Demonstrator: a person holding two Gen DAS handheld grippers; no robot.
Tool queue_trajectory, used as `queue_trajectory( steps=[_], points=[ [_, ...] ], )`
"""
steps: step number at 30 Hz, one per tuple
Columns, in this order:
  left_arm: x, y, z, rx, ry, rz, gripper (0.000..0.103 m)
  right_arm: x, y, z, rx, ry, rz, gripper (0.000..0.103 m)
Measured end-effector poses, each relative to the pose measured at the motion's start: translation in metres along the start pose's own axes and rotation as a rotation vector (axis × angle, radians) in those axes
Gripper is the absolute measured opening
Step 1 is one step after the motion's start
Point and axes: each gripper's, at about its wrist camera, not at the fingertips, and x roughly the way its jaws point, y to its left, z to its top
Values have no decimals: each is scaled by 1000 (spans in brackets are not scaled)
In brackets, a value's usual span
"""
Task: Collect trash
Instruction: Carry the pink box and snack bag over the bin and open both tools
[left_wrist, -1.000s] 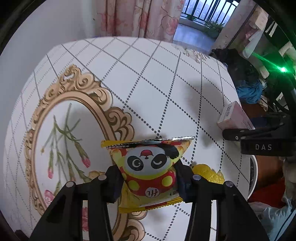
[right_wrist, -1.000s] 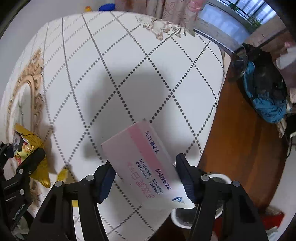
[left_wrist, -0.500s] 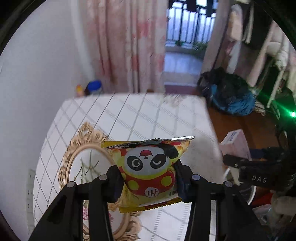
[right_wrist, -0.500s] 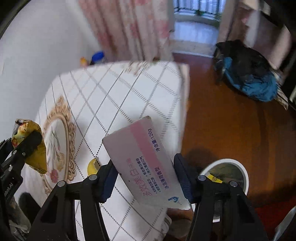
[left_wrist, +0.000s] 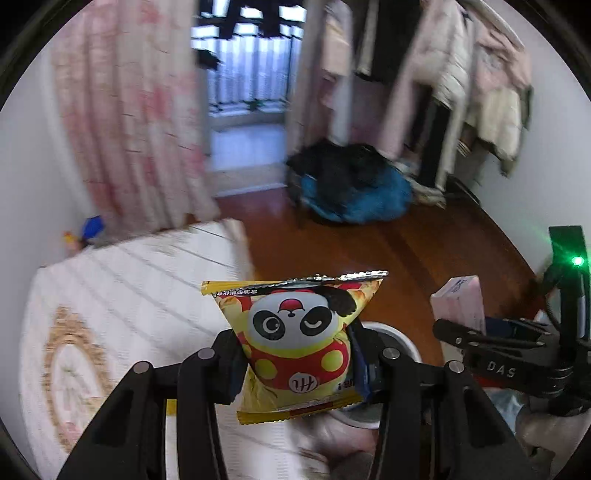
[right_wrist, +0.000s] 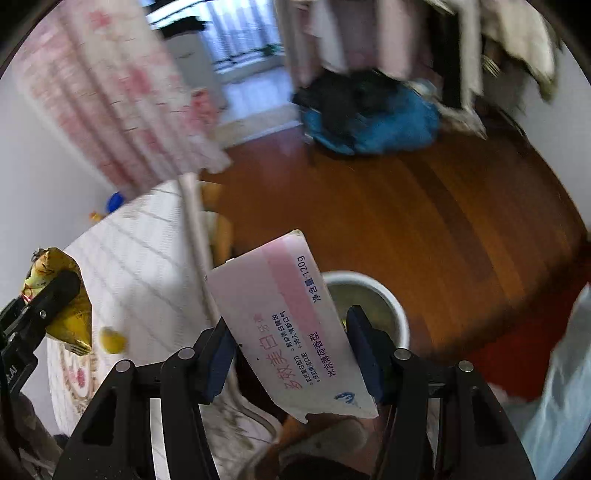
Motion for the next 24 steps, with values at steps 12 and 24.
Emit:
queue_trajectory(
  steps=[12, 24],
  points=[
    [149, -73, -16, -22, 362, -172, 42, 113, -134, -38, 300, 191, 20, 60],
    [190, -73, -32, -21, 432, -116, 42, 187, -151, -47, 376, 285, 20, 60]
  ],
)
